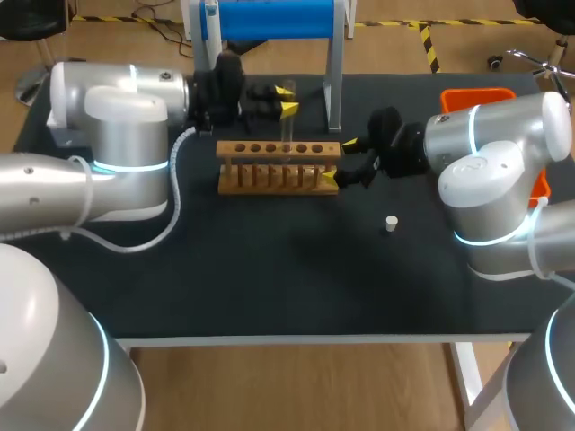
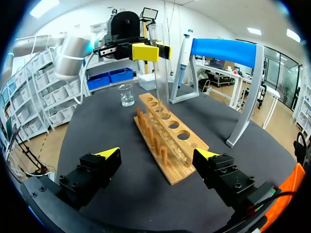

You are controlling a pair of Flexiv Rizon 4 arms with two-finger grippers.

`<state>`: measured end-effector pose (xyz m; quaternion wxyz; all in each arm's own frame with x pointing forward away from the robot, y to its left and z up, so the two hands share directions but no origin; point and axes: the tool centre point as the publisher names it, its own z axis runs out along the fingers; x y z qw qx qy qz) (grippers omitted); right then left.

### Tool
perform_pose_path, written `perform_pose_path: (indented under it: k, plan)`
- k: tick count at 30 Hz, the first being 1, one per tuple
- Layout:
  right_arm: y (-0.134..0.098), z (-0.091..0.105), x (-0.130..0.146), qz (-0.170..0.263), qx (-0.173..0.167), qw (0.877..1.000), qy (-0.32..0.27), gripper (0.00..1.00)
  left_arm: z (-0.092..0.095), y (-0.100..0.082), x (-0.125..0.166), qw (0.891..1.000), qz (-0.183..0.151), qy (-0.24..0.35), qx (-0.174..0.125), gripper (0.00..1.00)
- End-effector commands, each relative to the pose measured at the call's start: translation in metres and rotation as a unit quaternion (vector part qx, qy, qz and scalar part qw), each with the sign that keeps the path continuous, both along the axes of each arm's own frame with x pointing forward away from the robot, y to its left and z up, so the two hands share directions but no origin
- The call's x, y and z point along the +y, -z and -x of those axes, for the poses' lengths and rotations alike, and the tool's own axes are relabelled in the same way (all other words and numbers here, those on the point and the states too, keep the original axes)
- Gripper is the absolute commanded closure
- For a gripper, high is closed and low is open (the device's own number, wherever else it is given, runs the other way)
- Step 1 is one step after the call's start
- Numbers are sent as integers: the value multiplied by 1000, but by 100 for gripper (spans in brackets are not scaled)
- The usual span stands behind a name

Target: Invert the test tube, pick up the pipette, mount the tip to pipette, aspirate from beaker and dispense into the tube, eject the tip, return the pipette, and cap with the stopper.

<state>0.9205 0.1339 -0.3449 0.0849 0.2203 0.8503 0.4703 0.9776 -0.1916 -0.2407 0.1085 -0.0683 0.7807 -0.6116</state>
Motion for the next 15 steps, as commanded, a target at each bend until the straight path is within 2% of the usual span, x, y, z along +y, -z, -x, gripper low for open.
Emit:
perform_pose_path:
  k: [1,6,15]
  plan:
    - [0,0,-1,0,0,1000,-1,0,1,3,0,1000,6,-5,-8,100]
    - [0,0,-1,0,0,1000,-1,0,-2,3,1,1000,9,-8,-24,100]
    - [0,0,-1,0,0,1000,-1,0,-7,5,2,1000,7,-6,-28,100]
